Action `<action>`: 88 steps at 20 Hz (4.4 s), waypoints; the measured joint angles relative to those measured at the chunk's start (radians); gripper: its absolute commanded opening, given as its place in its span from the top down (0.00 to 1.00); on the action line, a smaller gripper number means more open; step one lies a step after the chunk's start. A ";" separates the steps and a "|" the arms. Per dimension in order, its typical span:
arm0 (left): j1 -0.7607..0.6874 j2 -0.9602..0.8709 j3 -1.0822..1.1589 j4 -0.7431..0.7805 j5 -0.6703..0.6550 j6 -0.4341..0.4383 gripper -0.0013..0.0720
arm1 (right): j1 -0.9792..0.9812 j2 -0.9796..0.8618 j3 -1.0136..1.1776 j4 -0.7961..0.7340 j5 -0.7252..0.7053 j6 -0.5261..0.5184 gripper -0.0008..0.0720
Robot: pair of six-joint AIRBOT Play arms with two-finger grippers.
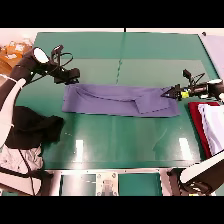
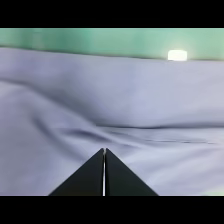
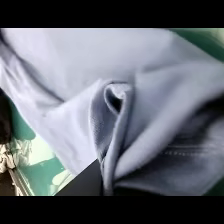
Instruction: Fold the shirts.
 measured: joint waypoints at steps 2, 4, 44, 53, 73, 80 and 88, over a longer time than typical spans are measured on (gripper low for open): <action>-0.030 -0.012 0.000 -0.062 0.012 0.031 0.95 | 0.014 0.032 0.029 0.003 0.030 0.018 0.97; -0.101 -0.039 0.000 -0.102 0.041 0.053 0.95 | 0.021 0.089 0.058 0.004 0.065 0.049 0.97; 0.244 -0.060 0.544 0.050 -0.496 0.219 0.95 | 1.031 0.034 0.267 -0.008 -0.774 0.539 0.56; 0.251 -0.058 0.544 0.057 -0.502 0.223 0.95 | 0.471 0.146 0.100 -0.144 -0.294 0.517 0.23; 0.251 -0.058 0.544 0.054 -0.518 0.214 0.95 | 0.565 0.204 0.138 0.080 -0.330 0.422 0.97; 0.251 -0.058 0.544 0.053 -0.541 0.213 0.95 | 0.151 0.336 0.484 -0.207 -0.158 0.697 0.97; 0.251 -0.058 0.544 0.016 -0.547 0.207 0.95 | -0.348 0.348 0.525 -0.357 -0.064 0.773 0.97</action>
